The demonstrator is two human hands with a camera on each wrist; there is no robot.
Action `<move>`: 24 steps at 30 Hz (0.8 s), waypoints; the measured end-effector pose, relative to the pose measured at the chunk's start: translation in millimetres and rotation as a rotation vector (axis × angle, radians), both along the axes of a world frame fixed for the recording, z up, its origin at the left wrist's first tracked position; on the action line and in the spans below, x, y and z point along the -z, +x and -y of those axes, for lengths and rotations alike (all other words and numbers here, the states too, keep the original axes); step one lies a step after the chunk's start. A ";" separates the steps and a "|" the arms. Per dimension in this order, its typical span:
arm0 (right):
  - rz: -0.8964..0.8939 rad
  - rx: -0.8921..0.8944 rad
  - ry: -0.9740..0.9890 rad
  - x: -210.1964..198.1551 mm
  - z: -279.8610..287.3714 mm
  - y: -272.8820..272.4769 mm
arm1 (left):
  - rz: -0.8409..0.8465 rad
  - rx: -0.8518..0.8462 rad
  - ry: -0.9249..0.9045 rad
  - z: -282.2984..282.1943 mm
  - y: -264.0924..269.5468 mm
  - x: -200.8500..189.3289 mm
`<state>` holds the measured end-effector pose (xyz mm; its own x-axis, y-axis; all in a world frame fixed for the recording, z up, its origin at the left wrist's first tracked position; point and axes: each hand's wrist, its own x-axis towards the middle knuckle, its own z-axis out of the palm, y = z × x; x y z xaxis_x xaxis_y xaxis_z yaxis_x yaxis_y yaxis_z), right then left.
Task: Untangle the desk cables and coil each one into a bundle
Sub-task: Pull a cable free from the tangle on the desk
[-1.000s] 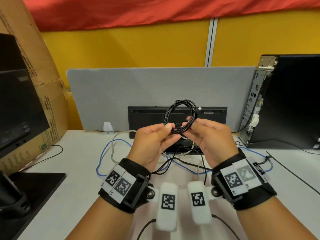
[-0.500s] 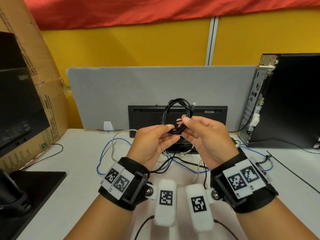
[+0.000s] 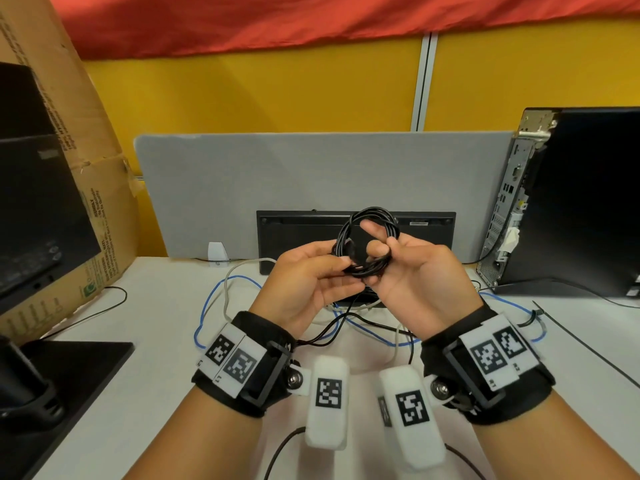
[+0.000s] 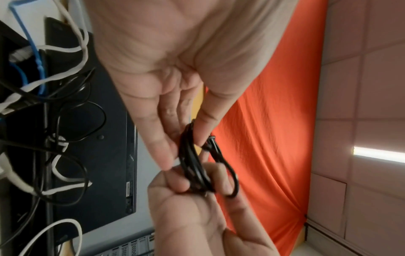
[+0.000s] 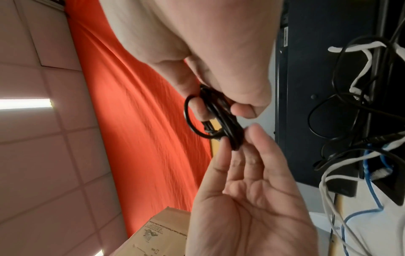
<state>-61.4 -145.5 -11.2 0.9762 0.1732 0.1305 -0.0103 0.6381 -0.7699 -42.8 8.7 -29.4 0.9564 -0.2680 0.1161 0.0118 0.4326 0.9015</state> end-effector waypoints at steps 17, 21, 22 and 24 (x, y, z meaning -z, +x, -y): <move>0.279 -0.050 -0.499 2.1 6.9 0.8 | 0.350 -0.162 0.516 -18.1 -0.8 -9.2; 0.206 -0.077 -0.570 4.0 9.2 4.4 | 0.399 -0.190 0.610 -15.7 -1.6 -8.7; 0.206 -0.025 -0.741 4.8 11.4 5.4 | 0.417 -0.212 0.625 -16.0 -1.7 -8.9; 0.252 0.139 -1.101 5.7 15.0 5.9 | 0.439 -0.254 0.654 -17.5 -1.5 -9.3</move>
<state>-55.5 -160.5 -16.9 0.9635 0.2073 0.1693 0.2417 -0.4026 -0.8829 -44.2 26.3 -20.2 0.9007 -0.1929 0.3892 -0.4278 -0.2391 0.8717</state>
